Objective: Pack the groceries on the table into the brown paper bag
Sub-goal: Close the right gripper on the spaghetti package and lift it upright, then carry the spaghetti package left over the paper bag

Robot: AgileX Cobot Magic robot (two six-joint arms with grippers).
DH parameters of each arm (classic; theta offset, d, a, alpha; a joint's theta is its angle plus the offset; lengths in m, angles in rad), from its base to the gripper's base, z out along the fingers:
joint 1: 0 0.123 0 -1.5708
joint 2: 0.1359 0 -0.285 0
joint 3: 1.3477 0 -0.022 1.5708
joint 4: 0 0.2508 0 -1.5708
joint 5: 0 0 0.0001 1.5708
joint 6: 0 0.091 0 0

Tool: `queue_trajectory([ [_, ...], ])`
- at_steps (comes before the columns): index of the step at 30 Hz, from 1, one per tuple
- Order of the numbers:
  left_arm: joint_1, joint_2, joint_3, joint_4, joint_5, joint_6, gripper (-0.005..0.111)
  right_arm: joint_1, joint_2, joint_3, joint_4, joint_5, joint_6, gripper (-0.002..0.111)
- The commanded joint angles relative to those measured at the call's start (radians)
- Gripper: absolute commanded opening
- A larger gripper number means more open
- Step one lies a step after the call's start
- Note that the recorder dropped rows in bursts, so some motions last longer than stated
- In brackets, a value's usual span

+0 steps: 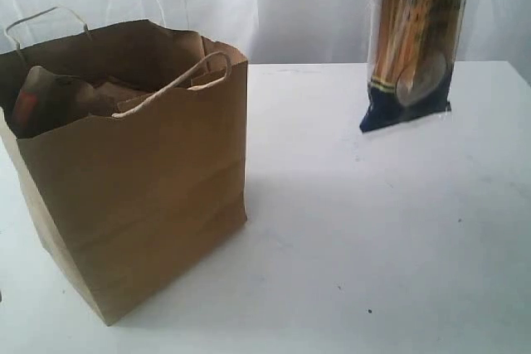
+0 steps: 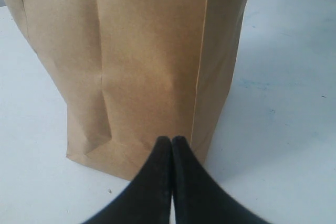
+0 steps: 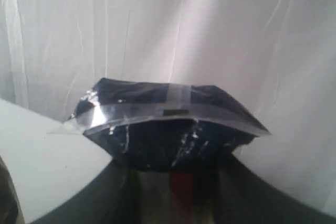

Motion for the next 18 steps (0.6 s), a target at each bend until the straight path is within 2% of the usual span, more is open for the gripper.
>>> queue_trajectory([
  [1,0.002,-0.005,0.003,-0.001,-0.004,-0.005,0.0,0.02,0.015,-0.132,-0.008,-0.06,-0.111,0.0],
  [8,0.002,-0.005,0.003,-0.001,-0.004,-0.005,0.0,0.145,0.116,-0.305,-0.008,-0.053,-0.27,0.0],
  [18,0.002,-0.005,0.003,-0.001,-0.004,-0.005,0.0,0.299,0.285,-0.521,-0.008,-0.058,-0.334,0.0],
])
